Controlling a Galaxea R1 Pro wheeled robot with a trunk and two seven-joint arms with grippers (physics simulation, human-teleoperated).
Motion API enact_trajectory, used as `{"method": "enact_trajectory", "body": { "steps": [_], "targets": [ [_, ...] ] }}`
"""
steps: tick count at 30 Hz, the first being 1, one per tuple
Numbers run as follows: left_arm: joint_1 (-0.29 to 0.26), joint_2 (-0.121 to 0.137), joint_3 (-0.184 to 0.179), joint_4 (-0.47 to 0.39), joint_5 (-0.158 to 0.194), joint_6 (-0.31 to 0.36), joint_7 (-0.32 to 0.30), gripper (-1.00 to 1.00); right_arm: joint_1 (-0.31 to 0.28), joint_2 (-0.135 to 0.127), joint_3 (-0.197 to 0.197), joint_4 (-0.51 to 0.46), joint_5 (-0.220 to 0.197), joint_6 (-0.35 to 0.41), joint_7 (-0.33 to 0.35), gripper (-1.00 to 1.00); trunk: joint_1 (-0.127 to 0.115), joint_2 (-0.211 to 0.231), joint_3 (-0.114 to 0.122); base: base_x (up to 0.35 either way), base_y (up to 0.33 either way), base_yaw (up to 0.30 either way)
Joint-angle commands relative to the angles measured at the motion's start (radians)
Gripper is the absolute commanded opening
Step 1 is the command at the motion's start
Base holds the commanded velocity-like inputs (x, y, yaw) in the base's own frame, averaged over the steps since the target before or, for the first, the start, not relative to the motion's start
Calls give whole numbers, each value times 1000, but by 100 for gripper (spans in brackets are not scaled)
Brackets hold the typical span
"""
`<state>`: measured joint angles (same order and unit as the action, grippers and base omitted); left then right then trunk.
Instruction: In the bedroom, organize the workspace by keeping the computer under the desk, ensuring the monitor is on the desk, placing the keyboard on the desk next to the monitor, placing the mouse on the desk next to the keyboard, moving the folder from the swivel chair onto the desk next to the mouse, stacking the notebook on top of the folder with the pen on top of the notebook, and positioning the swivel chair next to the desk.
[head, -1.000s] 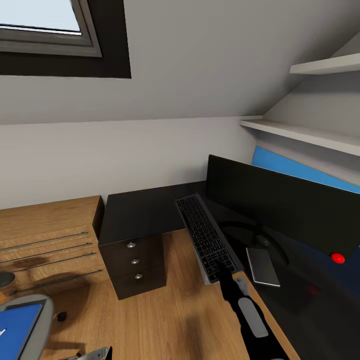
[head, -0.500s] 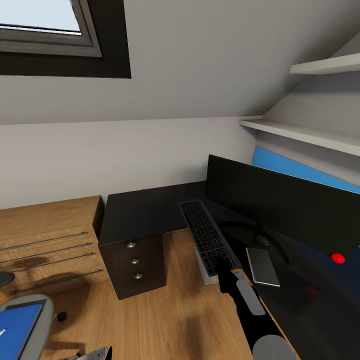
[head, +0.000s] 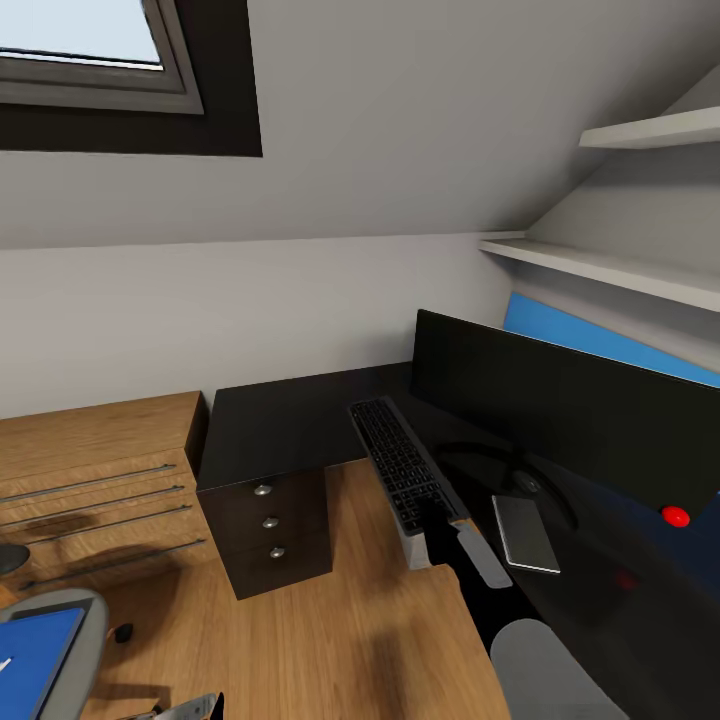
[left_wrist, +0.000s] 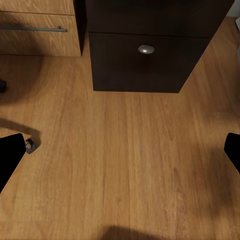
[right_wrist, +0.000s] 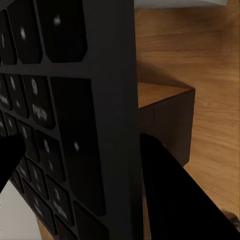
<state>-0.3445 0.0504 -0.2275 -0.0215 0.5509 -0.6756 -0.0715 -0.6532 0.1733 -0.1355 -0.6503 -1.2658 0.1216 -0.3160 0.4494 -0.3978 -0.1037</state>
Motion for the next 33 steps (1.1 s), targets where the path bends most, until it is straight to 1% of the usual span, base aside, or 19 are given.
{"method": "enact_trajectory", "body": {
  "steps": [1,5,7,13,20,33],
  "targets": [
    [-1,0,-4,1,11,-2,-8,100,-1,1,-5,-2,-6,5,-1,-100,1,-2,-2,0,0,0],
    [-1,0,-4,1,11,-2,-8,100,-2,1,-6,-1,-7,31,0,-100,1,-2,-2,0,0,0],
    [-1,0,-4,1,11,-2,-8,100,-2,1,-7,0,-7,56,0,-100,1,-2,-2,0,0,0],
    [-1,0,-4,1,11,-2,-8,100,-2,1,-7,12,-7,75,1,-100,1,-2,-2,68,27,0],
    [-1,0,-4,1,11,-2,-8,100,-2,1,-7,26,-7,78,2,-100,1,-2,-2,261,140,0],
    [-1,0,-4,0,11,-2,-9,100,-1,1,-7,61,-7,79,2,-100,1,-2,-2,275,202,0]
  ]
}}
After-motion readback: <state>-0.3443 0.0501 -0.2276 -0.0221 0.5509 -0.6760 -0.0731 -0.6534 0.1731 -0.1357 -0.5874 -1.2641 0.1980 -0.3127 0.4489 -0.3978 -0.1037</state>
